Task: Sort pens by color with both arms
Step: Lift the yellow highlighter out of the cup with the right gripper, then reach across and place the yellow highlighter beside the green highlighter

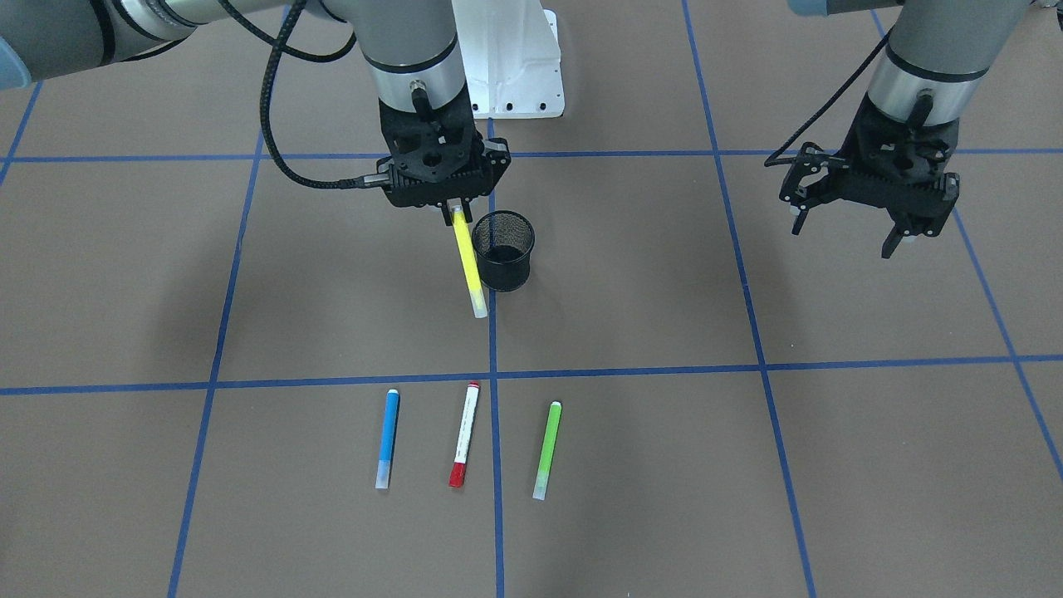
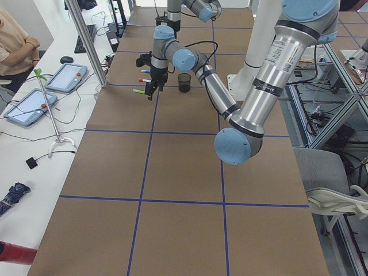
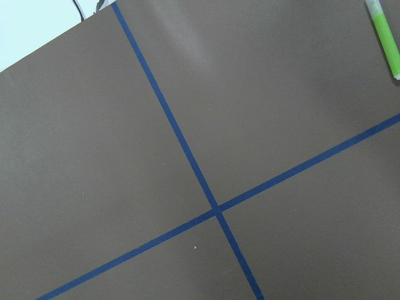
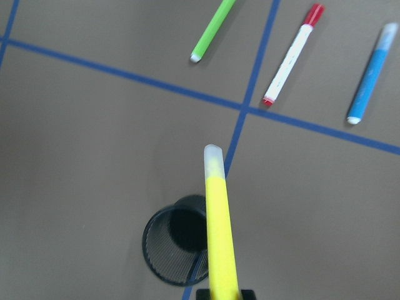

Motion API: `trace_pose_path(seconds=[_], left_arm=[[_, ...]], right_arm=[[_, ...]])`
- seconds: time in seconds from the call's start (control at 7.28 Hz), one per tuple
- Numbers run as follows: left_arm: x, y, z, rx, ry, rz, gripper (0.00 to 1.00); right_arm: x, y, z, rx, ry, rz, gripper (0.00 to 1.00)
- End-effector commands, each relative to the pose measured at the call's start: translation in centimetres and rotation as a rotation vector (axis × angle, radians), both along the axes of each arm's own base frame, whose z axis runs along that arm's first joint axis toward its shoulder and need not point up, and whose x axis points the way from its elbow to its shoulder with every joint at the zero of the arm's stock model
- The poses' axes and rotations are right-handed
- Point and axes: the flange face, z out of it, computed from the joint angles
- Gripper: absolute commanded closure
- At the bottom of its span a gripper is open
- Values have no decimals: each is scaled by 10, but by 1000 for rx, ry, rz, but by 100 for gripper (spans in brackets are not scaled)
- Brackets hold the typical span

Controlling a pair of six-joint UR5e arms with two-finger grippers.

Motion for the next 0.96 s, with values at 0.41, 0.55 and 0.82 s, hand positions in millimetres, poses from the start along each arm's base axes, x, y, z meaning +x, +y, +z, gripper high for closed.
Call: trace_pose_path(seconds=[0.41, 0.55, 0.82], left_arm=[[-43, -34, 19, -6, 23, 43, 0], [-74, -53, 36, 0, 24, 74, 0], [-113, -75, 60, 3, 22, 96, 0]], right_arm=[[-139, -79, -29, -27, 44, 384, 100], [-173, -77, -36, 10, 40, 454, 100], [-231, -75, -36, 108, 27, 533, 100]])
